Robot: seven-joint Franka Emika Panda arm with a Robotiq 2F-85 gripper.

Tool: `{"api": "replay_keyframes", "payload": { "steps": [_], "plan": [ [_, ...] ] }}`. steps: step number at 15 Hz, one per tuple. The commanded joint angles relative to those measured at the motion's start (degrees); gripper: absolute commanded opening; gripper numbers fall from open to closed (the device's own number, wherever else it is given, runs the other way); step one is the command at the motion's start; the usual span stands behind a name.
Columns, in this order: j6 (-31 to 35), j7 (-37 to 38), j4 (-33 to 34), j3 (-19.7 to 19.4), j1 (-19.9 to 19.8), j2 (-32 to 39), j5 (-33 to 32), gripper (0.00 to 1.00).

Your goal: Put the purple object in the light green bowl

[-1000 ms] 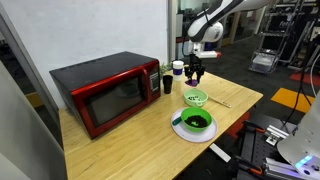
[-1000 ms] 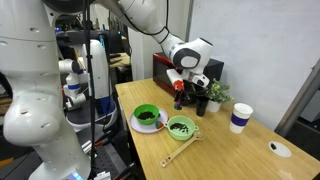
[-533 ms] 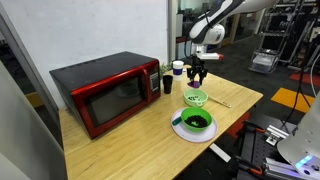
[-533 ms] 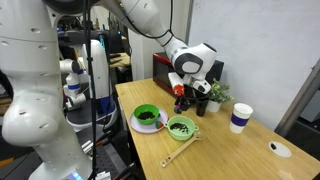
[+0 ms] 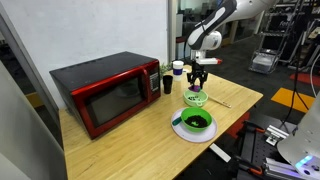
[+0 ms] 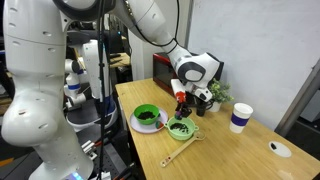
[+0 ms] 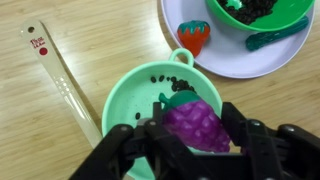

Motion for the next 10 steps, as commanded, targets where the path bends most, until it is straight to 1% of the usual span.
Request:
{"api": "replay_keyframes", "payload": {
  "steps": [1,10],
  "plan": [
    [0.42,0.35,3.02,0.25,-0.84,2.97,0.80,0.36],
    [-0.88,1.50,10.20,0.88,-0.78,10.87,0.02,0.36]
  ]
}}
